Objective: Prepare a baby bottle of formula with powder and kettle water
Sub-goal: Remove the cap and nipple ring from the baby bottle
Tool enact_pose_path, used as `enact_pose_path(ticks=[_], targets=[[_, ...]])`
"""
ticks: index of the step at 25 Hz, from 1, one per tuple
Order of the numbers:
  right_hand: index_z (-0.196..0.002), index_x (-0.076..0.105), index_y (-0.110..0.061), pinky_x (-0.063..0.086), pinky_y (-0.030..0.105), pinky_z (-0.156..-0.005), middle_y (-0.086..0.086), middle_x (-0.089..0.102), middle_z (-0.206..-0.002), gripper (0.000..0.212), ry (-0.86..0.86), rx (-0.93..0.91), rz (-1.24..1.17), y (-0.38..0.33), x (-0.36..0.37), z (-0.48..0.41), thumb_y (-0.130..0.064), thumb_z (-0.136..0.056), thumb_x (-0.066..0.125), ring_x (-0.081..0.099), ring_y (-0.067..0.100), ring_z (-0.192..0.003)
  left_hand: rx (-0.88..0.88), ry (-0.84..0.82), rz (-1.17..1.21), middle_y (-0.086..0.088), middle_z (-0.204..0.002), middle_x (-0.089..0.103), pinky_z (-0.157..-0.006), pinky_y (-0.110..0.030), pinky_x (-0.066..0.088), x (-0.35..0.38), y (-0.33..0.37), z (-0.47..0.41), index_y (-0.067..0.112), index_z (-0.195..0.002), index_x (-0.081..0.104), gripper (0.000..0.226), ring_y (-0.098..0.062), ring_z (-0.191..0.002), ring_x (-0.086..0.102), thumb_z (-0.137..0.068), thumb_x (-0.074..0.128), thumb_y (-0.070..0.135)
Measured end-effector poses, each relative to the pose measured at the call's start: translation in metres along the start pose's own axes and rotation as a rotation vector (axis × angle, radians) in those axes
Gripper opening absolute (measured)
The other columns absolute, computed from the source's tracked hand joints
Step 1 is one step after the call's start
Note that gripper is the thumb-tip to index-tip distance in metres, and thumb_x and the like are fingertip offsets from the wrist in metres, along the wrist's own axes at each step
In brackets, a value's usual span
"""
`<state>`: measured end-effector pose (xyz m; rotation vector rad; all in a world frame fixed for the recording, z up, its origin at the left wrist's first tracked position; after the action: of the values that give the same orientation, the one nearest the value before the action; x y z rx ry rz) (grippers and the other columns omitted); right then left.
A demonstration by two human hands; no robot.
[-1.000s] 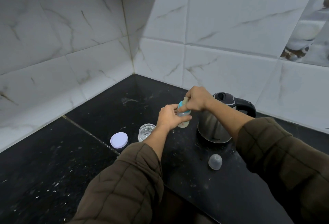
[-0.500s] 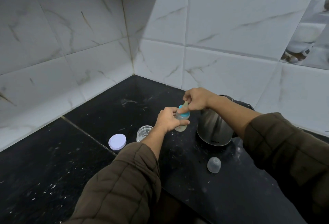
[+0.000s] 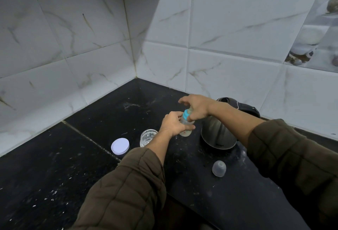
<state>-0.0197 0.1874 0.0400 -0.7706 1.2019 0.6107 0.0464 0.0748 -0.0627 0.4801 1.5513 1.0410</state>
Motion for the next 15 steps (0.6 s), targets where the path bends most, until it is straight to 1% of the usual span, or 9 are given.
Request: enact_pose_path(ticks=[1, 3, 5, 7, 9, 10, 12, 13, 15], targets=[[-0.149, 0.05, -0.016, 0.054, 0.038, -0.1, 0.006, 0.062, -0.137, 0.074, 0.034, 0.057, 0.012, -0.0002, -0.0009, -0.0017, -0.034, -0.084, 0.079, 0.061, 0.025, -0.123, 0.004, 0.004, 0.008, 0.009, -0.097, 0.079, -0.094, -0.039, 0.059, -0.0005, 0.0011, 0.0012, 0.027, -0.106, 0.078, 0.045, -0.01, -0.097, 0.073, -0.066, 0.097, 0.039], [-0.129, 0.066, -0.013, 0.057, 0.037, -0.087, 0.007, 0.071, -0.119, 0.062, 0.09, 0.17, 0.067, 0.0023, -0.004, -0.0017, -0.053, -0.084, 0.077, 0.067, 0.024, -0.101, 0.013, 0.015, 0.01, 0.009, -0.101, 0.078, -0.094, -0.035, 0.058, -0.0021, 0.0026, 0.0036, 0.027, -0.112, 0.079, 0.049, -0.011, -0.1, 0.072, -0.068, 0.097, 0.038], [-0.109, 0.072, -0.013, 0.056, 0.035, -0.078, 0.005, 0.073, -0.1, 0.048, 0.055, 0.185, 0.07, 0.003, -0.0046, 0.002, -0.052, -0.082, 0.081, 0.066, 0.022, -0.085, 0.007, 0.011, -0.003, 0.009, -0.101, 0.078, -0.093, -0.036, 0.058, -0.0025, 0.0008, 0.0034, 0.025, -0.112, 0.077, 0.051, -0.011, -0.1, 0.072, -0.067, 0.097, 0.038], [-0.113, 0.071, -0.019, 0.053, 0.033, -0.082, -0.001, 0.067, -0.102, 0.035, -0.009, 0.104, 0.061, 0.0029, -0.0025, 0.003, -0.032, -0.083, 0.084, 0.064, 0.022, -0.094, -0.013, -0.017, -0.012, 0.009, -0.103, 0.078, -0.096, -0.039, 0.059, -0.0018, -0.0014, 0.0036, 0.024, -0.114, 0.075, 0.054, -0.01, -0.1, 0.072, -0.067, 0.098, 0.038], [-0.123, 0.068, -0.022, 0.051, 0.032, -0.086, -0.004, 0.061, -0.108, 0.043, -0.05, 0.029, 0.07, 0.0002, -0.0004, 0.0037, -0.016, -0.082, 0.08, 0.061, 0.023, -0.104, -0.026, -0.032, -0.015, 0.008, -0.107, 0.078, -0.098, -0.04, 0.058, -0.0001, -0.0025, 0.0049, 0.023, -0.118, 0.074, 0.058, -0.01, -0.102, 0.072, -0.068, 0.097, 0.038], [-0.13, 0.065, -0.022, 0.051, 0.032, -0.089, -0.003, 0.059, -0.113, 0.051, -0.043, 0.022, 0.064, -0.0014, 0.0004, 0.0039, -0.017, -0.082, 0.08, 0.061, 0.024, -0.108, -0.026, -0.028, -0.017, 0.008, -0.106, 0.078, -0.097, -0.04, 0.058, 0.0004, -0.0025, 0.0056, 0.022, -0.118, 0.073, 0.057, -0.011, -0.102, 0.072, -0.069, 0.097, 0.038], [-0.139, 0.056, -0.02, 0.055, 0.037, -0.094, 0.001, 0.062, -0.124, 0.067, -0.027, 0.092, 0.047, 0.0011, 0.0029, 0.0011, -0.037, -0.08, 0.083, 0.067, 0.027, -0.11, -0.013, -0.017, -0.019, 0.008, -0.1, 0.077, -0.092, -0.036, 0.059, 0.0004, -0.0003, 0.0064, 0.023, -0.11, 0.074, 0.048, -0.011, -0.098, 0.072, -0.07, 0.096, 0.038], [-0.137, 0.056, -0.018, 0.059, 0.039, -0.091, 0.005, 0.068, -0.122, 0.067, -0.025, 0.144, 0.023, 0.0038, 0.0041, -0.0002, -0.047, -0.081, 0.081, 0.072, 0.029, -0.101, -0.006, -0.012, -0.018, 0.008, -0.097, 0.077, -0.09, -0.035, 0.059, 0.0002, 0.0013, 0.0069, 0.023, -0.106, 0.074, 0.044, -0.011, -0.096, 0.071, -0.07, 0.096, 0.037], [-0.124, 0.063, -0.015, 0.062, 0.035, -0.076, 0.01, 0.075, -0.106, 0.051, -0.036, 0.198, 0.012, 0.0036, 0.0033, 0.0025, -0.046, -0.086, 0.079, 0.075, 0.026, -0.078, 0.003, -0.007, -0.015, 0.009, -0.097, 0.077, -0.089, -0.036, 0.059, -0.0004, 0.0029, 0.0072, 0.023, -0.107, 0.075, 0.045, -0.01, -0.095, 0.072, -0.069, 0.096, 0.038]])
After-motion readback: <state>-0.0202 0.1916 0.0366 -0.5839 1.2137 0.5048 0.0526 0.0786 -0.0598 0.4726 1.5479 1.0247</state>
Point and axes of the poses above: each hand's wrist, its own z-axis away from the middle knuckle, its own x-axis out of the palm, y = z × x, the point moved 3 cm from there along -z, towards the middle knuckle
